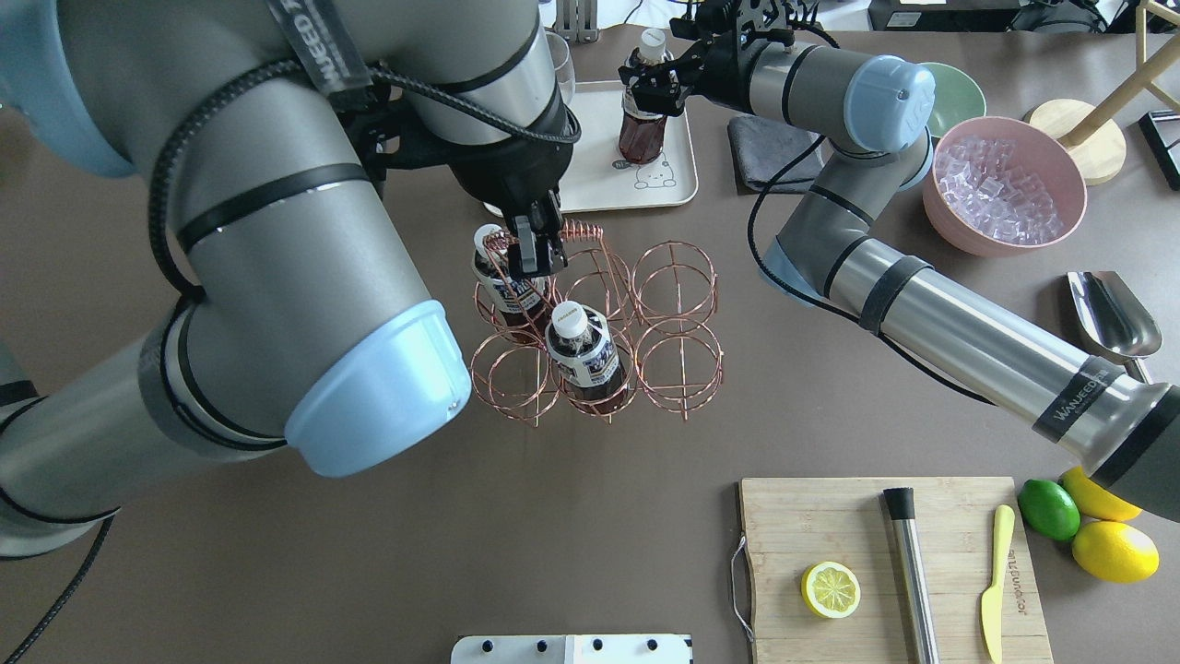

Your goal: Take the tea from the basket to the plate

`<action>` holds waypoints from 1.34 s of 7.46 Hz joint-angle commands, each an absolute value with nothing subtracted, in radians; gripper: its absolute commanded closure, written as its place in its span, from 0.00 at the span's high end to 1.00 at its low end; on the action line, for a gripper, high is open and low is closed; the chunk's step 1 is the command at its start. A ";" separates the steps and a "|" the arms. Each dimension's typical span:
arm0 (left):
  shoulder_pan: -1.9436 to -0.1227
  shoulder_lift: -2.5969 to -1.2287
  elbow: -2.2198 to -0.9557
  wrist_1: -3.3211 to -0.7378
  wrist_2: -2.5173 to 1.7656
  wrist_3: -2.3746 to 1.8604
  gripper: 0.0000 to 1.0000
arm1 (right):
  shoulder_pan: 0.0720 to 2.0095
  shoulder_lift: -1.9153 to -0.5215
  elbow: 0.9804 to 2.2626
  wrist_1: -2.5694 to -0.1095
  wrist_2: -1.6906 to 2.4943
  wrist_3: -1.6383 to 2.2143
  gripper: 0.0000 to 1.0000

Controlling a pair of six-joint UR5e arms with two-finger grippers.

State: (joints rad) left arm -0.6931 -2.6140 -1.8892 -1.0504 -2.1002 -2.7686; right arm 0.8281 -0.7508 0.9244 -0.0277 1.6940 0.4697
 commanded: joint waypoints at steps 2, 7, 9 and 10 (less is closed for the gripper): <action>-0.882 -2.573 -1.930 -0.964 -2.253 -2.567 0.00 | 0.863 -0.753 0.940 -0.032 1.730 0.469 1.00; -1.186 -2.285 -1.968 -0.885 -2.256 -2.184 0.00 | 0.963 -0.822 1.047 -0.057 1.927 0.468 1.00; -1.343 -2.217 -1.808 -0.891 -2.261 -1.943 0.00 | 0.971 -0.850 1.083 -0.197 2.011 0.468 1.00; -1.412 -2.217 -1.713 -0.896 -2.301 -1.827 0.00 | 0.997 -0.867 1.100 -0.240 2.051 0.466 1.00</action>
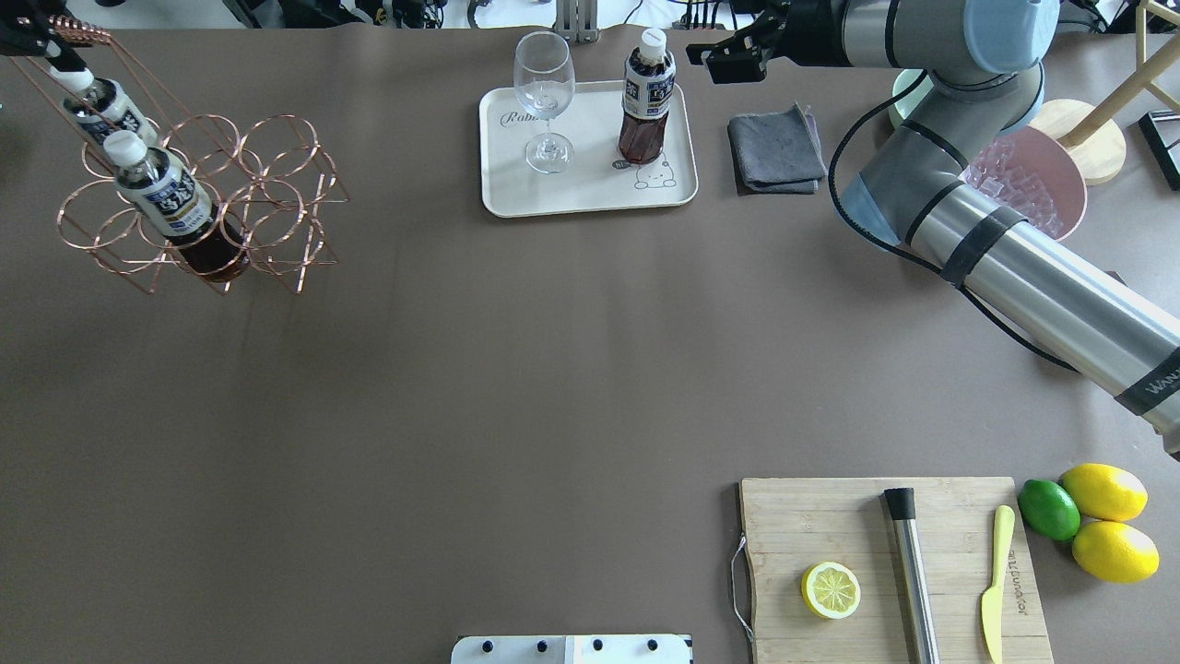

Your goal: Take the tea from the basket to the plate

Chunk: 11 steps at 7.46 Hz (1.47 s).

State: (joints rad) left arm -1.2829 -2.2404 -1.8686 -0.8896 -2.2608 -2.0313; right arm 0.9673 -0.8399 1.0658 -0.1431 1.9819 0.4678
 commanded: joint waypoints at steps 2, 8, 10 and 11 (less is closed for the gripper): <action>-1.468 -2.217 -1.547 -0.967 -2.310 -1.703 0.00 | 1.025 -0.911 1.205 -0.435 2.105 0.483 1.00; -1.500 -2.253 -1.174 -1.377 -2.303 -1.712 0.00 | 1.100 -1.465 1.681 -0.828 2.347 0.718 1.00; -1.503 -2.258 -1.140 -1.414 -2.299 -1.713 0.00 | 1.142 -1.650 1.753 -0.831 2.393 0.718 1.00; -1.509 -2.258 -1.143 -1.413 -2.299 -1.712 0.17 | 1.184 -1.676 1.740 -0.837 2.439 0.718 1.00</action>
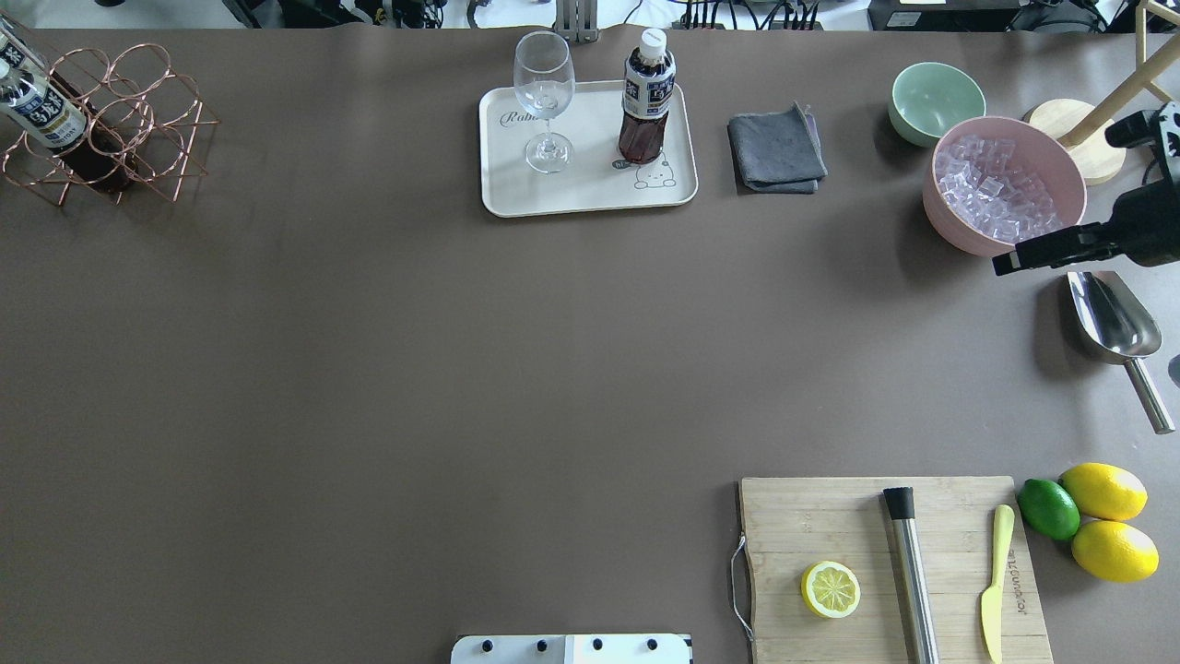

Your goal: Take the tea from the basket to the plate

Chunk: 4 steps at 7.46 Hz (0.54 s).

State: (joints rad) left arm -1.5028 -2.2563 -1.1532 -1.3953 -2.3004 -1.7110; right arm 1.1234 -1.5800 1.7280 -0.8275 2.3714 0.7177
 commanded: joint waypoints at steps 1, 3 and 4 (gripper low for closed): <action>-1.506 -2.257 -1.147 -1.413 -2.296 -1.703 0.98 | 1.231 -1.686 1.717 -0.879 2.451 0.715 1.00; -1.517 -2.255 -1.184 -1.396 -2.295 -1.704 0.98 | 1.314 -1.686 1.657 -1.022 2.428 0.697 1.00; -1.522 -2.247 -1.240 -1.347 -2.295 -1.704 0.98 | 1.322 -1.680 1.626 -1.167 2.374 0.665 1.00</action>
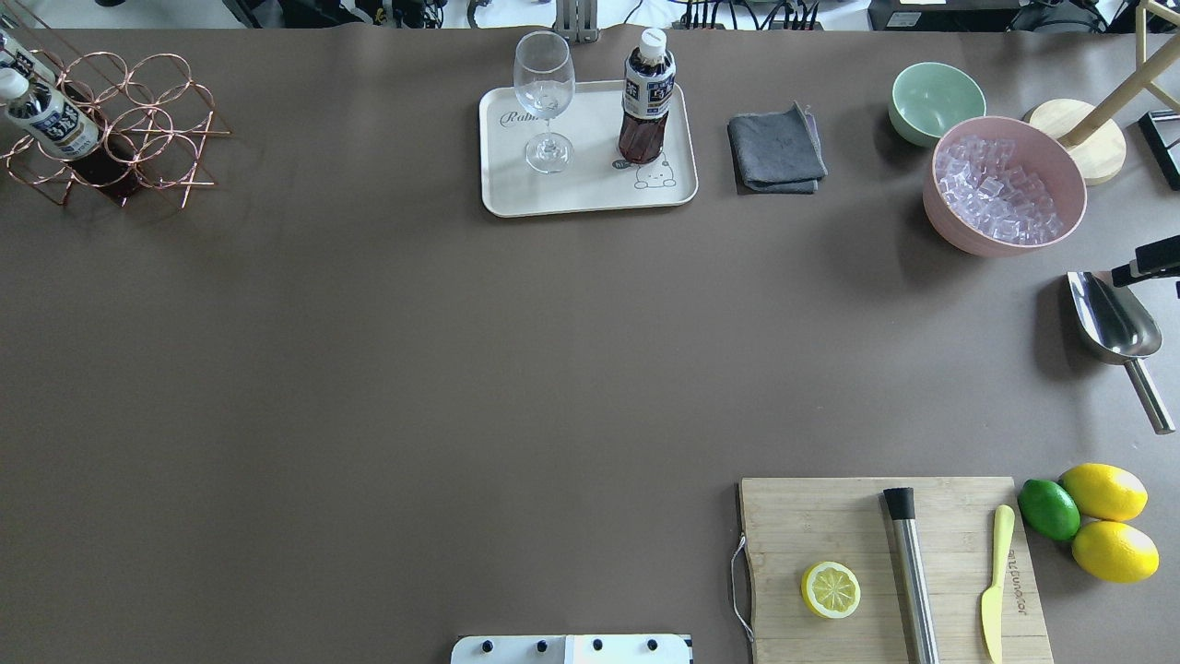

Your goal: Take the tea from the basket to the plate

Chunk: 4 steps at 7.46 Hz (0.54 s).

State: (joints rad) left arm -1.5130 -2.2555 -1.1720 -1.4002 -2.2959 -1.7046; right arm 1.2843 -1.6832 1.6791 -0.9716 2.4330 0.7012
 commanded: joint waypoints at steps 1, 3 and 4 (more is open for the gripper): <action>-1.529 -2.229 -1.308 -1.294 -2.296 -1.701 0.98 | 1.333 -1.668 1.625 -1.333 2.283 0.576 1.00; -1.531 -2.058 -1.592 -1.202 -2.299 -1.544 0.98 | 1.368 -1.582 1.577 -1.519 2.198 0.445 1.00; -1.535 -1.966 -1.715 -1.177 -2.301 -1.423 0.98 | 1.403 -1.572 1.554 -1.538 2.201 0.367 1.00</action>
